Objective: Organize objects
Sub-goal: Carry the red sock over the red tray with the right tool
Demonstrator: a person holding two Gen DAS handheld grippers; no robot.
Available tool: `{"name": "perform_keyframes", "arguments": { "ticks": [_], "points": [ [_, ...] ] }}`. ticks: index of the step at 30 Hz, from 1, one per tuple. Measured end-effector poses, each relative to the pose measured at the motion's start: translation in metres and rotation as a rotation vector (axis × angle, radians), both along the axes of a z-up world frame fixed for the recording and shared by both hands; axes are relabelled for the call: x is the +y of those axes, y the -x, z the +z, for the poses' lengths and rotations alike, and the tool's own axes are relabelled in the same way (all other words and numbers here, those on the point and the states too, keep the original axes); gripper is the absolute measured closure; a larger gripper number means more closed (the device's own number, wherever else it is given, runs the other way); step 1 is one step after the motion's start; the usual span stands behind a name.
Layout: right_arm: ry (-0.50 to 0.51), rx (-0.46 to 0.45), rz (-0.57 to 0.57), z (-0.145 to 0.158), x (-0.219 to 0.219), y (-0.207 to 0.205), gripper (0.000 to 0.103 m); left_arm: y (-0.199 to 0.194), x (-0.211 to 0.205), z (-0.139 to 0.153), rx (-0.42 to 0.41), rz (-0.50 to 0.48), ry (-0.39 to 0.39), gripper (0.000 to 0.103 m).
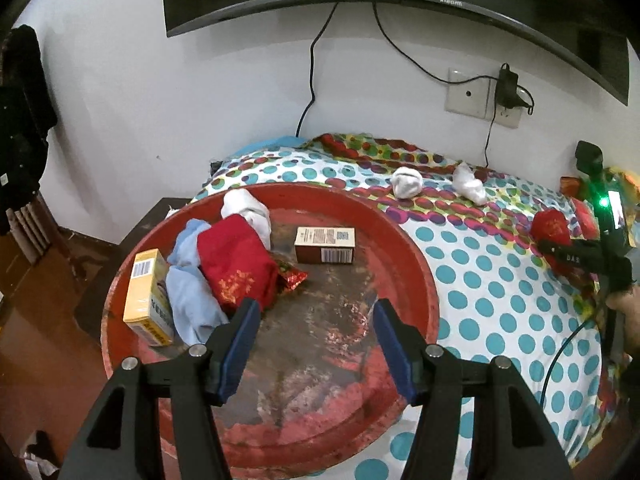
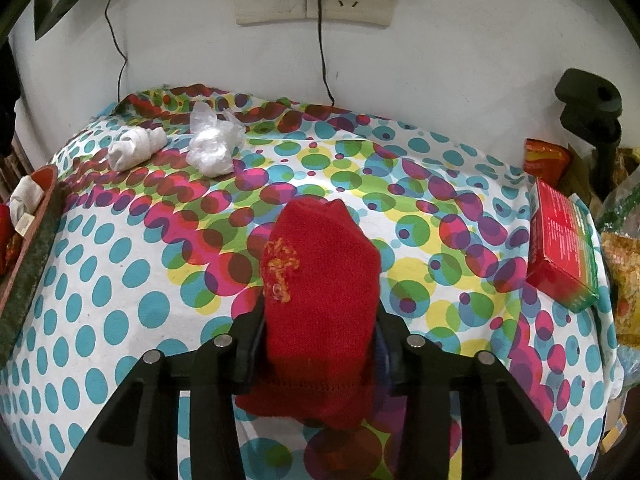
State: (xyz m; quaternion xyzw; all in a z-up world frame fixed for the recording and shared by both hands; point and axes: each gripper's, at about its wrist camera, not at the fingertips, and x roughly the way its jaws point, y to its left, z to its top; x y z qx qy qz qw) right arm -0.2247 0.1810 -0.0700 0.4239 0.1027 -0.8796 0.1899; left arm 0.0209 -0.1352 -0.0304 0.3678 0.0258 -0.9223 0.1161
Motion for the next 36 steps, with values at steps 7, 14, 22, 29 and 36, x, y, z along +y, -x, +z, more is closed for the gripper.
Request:
{"name": "perform_keyframes", "arguments": {
  "ticks": [7,14,22,29,36],
  "points": [
    [-0.02,0.012,0.001,0.002,-0.002,-0.004,0.063,-0.002,-0.009,-0.004,-0.014,0.021,-0.039,0.042],
    [-0.031,0.017,0.002,0.002,-0.003,-0.004,0.063,-0.014,-0.018,0.001,-0.009,0.039,-0.036,0.042],
    [-0.06,0.032,0.004,0.002,-0.006,-0.004,0.063,-0.032,-0.031,0.007,-0.016,0.062,-0.038,0.042],
    [-0.101,0.031,-0.011,0.004,-0.014,-0.006,0.063,-0.053,-0.043,0.01,-0.006,0.093,-0.051,0.042],
    [-0.047,-0.022,-0.049,0.008,-0.007,-0.011,0.064,-0.066,-0.056,0.008,0.01,0.104,-0.111,0.042]
  ]
}}
